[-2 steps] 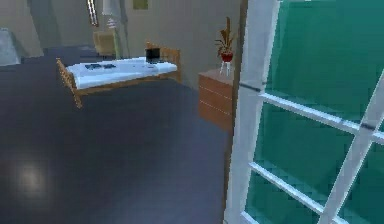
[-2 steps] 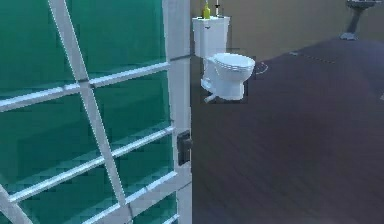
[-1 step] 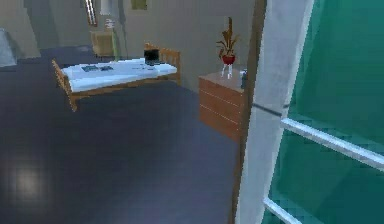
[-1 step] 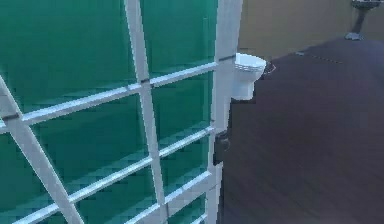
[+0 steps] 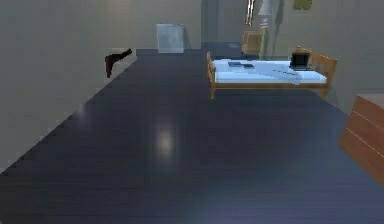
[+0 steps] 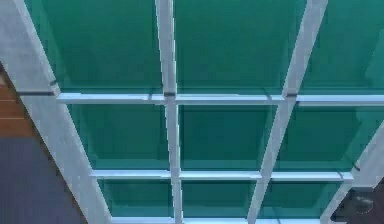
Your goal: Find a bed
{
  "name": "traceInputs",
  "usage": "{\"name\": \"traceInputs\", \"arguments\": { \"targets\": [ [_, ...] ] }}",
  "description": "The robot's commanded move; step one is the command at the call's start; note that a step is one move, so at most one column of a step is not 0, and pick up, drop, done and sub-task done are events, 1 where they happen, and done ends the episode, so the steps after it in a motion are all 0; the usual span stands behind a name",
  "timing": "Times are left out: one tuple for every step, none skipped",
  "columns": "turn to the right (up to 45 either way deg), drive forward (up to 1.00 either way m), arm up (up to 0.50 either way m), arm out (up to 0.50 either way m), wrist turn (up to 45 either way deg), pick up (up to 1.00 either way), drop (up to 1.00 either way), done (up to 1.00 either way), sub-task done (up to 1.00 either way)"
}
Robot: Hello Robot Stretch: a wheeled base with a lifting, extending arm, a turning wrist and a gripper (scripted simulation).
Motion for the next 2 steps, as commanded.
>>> {"name": "traceInputs", "arguments": {
  "targets": [
    [0.0, 1.0, 0.0, 0.0, 0.0, 0.0, 0.0, 0.0, 0.0],
    [0.0, 1.0, 0.0, 0.0, 0.0, 0.0, 0.0, 0.0, 0.0]
  ]
}}
